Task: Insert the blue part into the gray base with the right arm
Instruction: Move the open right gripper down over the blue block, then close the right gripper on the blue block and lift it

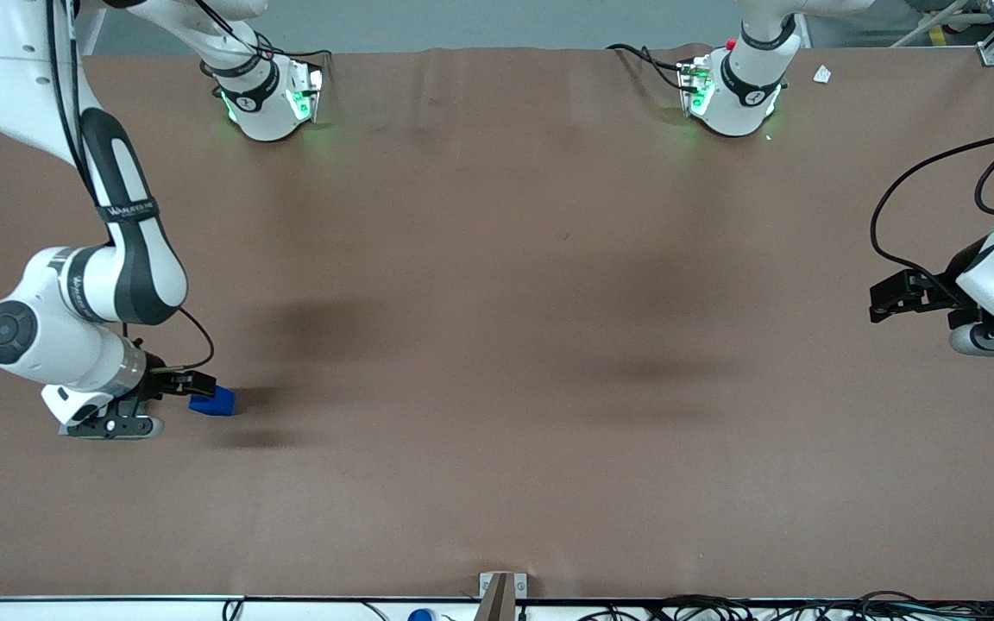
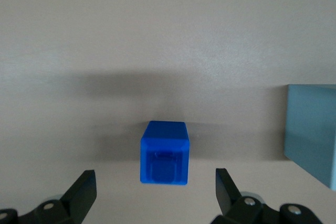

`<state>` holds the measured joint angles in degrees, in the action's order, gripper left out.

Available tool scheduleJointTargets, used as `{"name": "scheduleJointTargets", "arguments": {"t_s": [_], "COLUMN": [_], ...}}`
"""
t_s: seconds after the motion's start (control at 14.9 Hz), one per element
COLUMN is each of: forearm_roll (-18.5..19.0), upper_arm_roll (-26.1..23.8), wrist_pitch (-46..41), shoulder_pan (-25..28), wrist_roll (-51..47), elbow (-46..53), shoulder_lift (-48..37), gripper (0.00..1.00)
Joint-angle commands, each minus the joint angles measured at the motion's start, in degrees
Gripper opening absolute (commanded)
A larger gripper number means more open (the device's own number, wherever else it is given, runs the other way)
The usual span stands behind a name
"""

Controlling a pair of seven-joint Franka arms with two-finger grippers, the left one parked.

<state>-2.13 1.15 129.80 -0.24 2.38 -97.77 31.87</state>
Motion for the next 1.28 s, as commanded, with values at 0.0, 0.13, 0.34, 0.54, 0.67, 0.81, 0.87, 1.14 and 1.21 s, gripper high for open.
{"name": "scheduleJointTargets", "arguments": {"t_s": [0.0,0.13,0.34,0.54,0.67,0.81,0.87,1.14,1.21], "forearm_roll": [-0.8,-0.8,-0.8,-0.7,-0.6,-0.6,-0.6,-0.8,-0.9], "upper_arm_roll": [0.1,0.1,0.1,0.1,0.1,0.1,0.1,0.1,0.0], "wrist_pitch": [2.0,3.3,3.4,3.1,3.1,2.8,2.7,-11.7,-13.3], "shoulder_pan": [0.2,0.1,0.1,0.1,0.1,0.1,-0.1,-4.6,-6.4], "wrist_roll": [-1.4,-1.4,-1.4,-1.2,-0.7,-0.7,-0.8,1.7,2.0], "elbow": [0.4,0.3,0.3,0.3,0.3,0.4,0.5,8.3,10.0], "shoulder_lift": [2.8,4.0,4.6,4.6,4.6,4.6,4.5,2.8,2.3], "gripper": [1.00,1.00,0.99,0.65,0.39,0.09,0.03,0.01,0.01]}}
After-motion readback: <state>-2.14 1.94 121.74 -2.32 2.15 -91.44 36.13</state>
